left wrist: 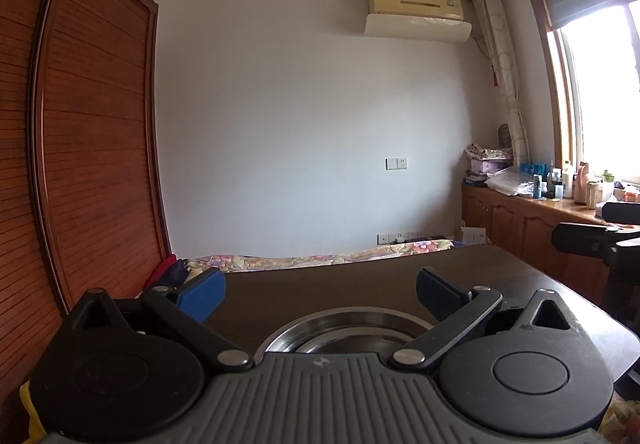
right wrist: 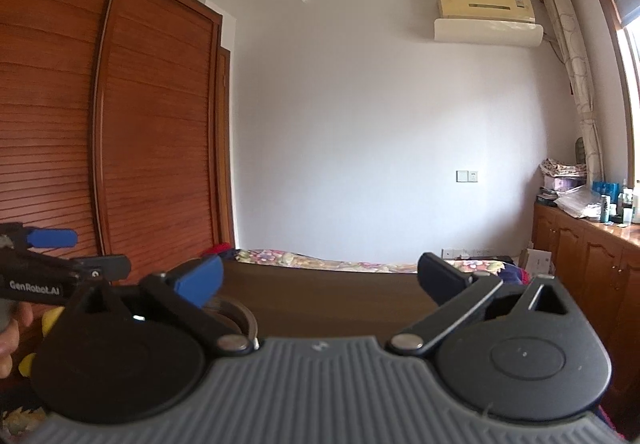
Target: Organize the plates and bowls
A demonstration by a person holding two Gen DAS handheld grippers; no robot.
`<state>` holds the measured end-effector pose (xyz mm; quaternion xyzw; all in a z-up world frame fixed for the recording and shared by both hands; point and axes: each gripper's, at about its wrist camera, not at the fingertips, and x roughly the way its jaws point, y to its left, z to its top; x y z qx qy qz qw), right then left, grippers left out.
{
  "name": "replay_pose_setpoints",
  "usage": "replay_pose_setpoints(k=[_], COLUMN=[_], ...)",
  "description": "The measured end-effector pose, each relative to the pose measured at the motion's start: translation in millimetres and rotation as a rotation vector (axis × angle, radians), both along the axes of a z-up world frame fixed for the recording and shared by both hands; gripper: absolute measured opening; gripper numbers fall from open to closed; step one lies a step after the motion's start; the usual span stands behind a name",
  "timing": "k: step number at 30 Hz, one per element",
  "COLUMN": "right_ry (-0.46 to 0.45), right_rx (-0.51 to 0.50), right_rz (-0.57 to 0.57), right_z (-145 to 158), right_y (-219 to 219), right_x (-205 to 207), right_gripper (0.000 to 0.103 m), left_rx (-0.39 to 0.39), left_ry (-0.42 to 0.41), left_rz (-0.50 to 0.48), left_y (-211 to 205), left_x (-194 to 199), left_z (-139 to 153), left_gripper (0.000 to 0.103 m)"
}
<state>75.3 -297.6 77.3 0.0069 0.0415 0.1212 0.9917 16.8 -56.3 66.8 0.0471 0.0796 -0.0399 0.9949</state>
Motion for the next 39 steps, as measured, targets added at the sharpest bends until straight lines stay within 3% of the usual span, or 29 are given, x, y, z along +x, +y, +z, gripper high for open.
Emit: replay_pose_setpoints(k=[11,39], right_ry=[0.018,0.051], right_rx=[-0.035,-0.022], right_rz=[-0.141,-0.160], right_z=[-5,-19], right_y=[-3,-6], right_x=[4,4], right_gripper=[0.103,0.103], left_rx=[0.016,0.024], left_ry=[0.024,0.034], left_rz=[0.026,0.037], left_y=[-1,2], left_x=[4,6], left_z=[-11,-14], left_gripper=[0.103,0.103])
